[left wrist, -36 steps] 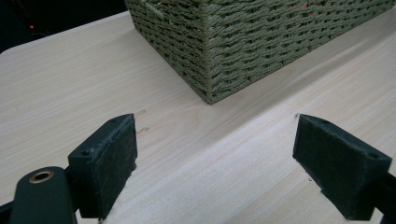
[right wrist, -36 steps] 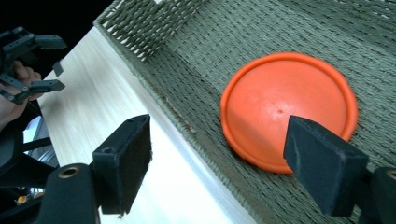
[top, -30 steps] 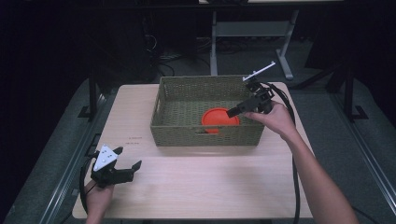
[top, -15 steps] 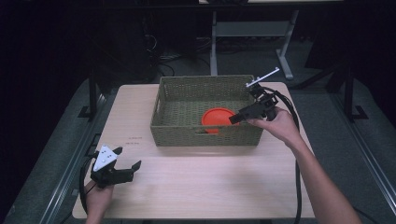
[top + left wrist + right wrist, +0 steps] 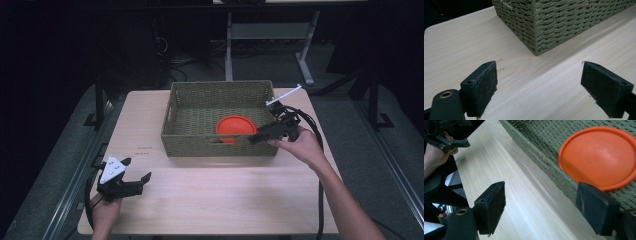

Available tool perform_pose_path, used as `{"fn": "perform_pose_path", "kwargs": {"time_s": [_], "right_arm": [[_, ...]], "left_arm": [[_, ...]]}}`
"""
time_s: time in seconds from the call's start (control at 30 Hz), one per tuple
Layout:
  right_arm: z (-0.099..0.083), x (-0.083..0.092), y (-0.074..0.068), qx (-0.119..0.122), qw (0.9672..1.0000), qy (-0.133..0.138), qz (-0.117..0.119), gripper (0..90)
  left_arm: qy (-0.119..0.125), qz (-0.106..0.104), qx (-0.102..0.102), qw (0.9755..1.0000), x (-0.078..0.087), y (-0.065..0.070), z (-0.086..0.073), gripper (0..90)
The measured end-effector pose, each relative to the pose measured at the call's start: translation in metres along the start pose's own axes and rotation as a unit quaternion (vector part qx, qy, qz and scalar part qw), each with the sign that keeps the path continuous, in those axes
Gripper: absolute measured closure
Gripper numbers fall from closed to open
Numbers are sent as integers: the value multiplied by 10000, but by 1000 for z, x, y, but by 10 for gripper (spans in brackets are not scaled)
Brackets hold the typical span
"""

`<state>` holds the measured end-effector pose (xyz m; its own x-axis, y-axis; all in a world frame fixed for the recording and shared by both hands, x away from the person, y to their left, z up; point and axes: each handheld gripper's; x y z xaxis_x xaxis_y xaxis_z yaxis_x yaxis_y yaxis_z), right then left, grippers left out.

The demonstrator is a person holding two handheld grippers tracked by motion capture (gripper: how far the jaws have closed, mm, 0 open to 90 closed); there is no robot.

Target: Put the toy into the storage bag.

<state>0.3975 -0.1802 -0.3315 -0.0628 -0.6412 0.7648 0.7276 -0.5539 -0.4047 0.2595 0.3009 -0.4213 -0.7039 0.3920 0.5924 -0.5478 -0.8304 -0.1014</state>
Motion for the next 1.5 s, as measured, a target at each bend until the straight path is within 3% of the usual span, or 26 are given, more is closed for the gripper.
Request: {"fn": "perform_pose_path", "kwargs": {"time_s": [0.47,1.5], "right_arm": [[-27,0,-5,82,9999,64,30,232],[-76,-16,9,-102,9999,22,89,232]], "left_arm": [[5,9,19,10000,0,1,0,130],[2,15,3,10000,0,2,0,130]]}}
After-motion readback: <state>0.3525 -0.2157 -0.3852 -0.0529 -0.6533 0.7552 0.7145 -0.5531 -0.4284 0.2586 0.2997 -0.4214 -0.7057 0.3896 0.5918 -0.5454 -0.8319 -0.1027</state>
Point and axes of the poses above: each handheld gripper's, and its own axes: x roughly backward along the jaws, z roughly out of its top, y roughly to its right, and after that the axes turned 6 degrees about -y, right-handed
